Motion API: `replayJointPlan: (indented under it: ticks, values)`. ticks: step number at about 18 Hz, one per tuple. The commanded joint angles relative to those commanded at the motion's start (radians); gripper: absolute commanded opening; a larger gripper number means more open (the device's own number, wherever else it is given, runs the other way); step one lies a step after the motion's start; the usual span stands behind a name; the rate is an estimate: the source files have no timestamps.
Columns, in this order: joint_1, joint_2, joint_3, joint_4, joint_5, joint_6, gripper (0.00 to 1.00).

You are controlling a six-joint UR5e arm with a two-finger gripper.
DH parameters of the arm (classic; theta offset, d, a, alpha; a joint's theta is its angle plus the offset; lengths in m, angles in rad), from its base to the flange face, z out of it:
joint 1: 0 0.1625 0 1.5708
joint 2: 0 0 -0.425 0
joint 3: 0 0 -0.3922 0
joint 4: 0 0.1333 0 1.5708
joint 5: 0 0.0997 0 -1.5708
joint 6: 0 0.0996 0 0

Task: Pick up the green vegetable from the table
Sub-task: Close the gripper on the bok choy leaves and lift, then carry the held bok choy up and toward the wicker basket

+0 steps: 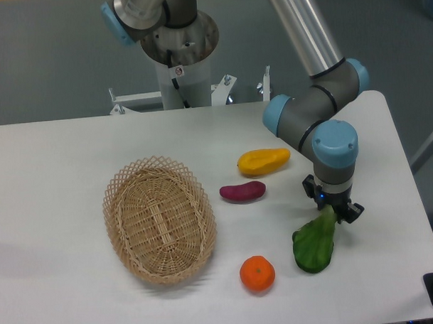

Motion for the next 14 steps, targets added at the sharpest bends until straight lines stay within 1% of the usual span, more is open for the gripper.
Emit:
replayJointPlan:
  ticks: [4, 6, 7, 8, 10, 12, 14]
  values:
    - [0.002, 0.009, 0.014, -0.003, 0.0, 0.0, 0.24]
    - [0.005, 0.029, 0.023, -0.006, -0.008, 0.002, 0.24]
    - [0.009, 0.047, 0.038, -0.023, -0.008, 0.002, 0.24]
    - [0.012, 0.064, 0.05, -0.052, -0.012, 0.003, 0.24]
    - [0.012, 0.109, 0.089, -0.159, -0.029, 0.002, 0.24]
    - [0.012, 0.162, 0.126, -0.295, -0.066, -0.009, 0.25]
    - [0.009, 0.219, 0.146, -0.414, -0.095, -0.021, 0.25]
